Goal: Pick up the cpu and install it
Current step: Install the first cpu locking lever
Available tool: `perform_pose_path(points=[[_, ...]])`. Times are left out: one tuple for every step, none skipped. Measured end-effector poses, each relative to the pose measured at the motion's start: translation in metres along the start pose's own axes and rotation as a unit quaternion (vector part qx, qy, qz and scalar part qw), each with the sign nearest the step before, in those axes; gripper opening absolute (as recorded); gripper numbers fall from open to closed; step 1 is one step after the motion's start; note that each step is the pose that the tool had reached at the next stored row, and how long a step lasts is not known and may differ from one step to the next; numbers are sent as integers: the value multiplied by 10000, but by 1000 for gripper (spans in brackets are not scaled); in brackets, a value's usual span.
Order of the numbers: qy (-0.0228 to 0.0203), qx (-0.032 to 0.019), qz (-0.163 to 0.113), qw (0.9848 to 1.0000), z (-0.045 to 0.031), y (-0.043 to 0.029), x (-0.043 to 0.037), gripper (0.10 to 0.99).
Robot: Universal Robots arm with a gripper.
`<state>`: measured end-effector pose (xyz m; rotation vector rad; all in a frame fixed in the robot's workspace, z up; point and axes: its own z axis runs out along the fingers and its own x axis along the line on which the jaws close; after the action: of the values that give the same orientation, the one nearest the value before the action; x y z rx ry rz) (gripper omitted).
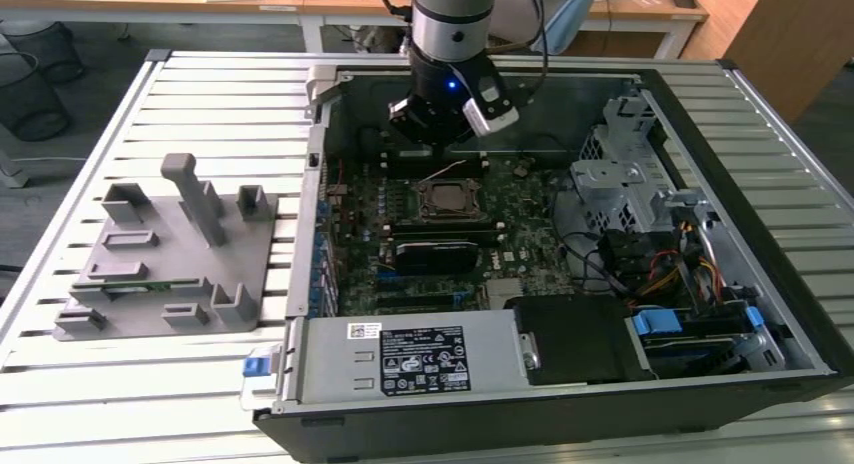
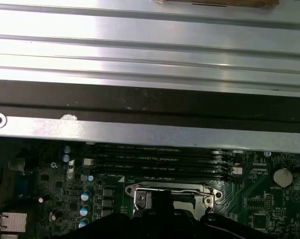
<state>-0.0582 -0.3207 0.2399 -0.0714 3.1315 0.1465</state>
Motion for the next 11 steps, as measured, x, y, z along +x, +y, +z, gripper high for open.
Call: perform_pose_path(points=[[0,0,0,10000,5,-1,-2,106],[0,0,0,10000,9,-1,-2,106],[0,1,1,10000,11,-1,-2,106],[0,0,0,10000,13,-1,-3,106],[0,0,0,10000,14,-1,-3,106],[0,0,0,10000,14,-1,-3,106],[0,1,0,10000,14,-2,-3,106],[0,0,0,10000,14,-1,-3,106],[0,0,0,10000,14,-1,-3,106],[0,0,0,10000,14,-1,-3,106],[0,0,0,10000,14,-1,-3,106]])
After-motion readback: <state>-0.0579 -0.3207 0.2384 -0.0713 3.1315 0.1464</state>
